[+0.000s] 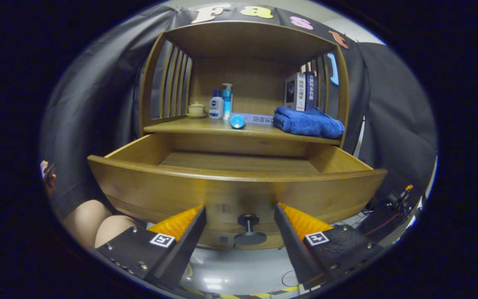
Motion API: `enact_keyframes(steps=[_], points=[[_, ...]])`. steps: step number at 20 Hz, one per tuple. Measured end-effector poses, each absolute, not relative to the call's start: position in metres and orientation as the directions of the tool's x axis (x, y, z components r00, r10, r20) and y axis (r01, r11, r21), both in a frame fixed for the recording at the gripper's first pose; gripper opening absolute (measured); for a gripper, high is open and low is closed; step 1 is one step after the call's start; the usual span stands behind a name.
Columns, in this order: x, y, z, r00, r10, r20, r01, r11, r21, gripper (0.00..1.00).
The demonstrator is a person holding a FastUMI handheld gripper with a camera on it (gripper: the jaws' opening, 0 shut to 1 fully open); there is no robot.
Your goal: Pull open the drawer, take out the items inside it, and place them on the countertop above the cabinet.
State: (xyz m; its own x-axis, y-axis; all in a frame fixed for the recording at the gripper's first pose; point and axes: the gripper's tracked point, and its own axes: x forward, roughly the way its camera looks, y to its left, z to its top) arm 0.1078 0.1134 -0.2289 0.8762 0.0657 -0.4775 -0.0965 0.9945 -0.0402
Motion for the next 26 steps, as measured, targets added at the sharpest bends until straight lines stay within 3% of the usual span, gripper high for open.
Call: enact_keyframes(steps=[14,26], points=[[0.213,0.13,-0.244,0.895,0.07,-0.44,-0.09,0.996,-0.025,0.99],[0.258,0.137,-0.252,0.901,0.075,-0.428,-0.085,0.996,-0.004,0.99]])
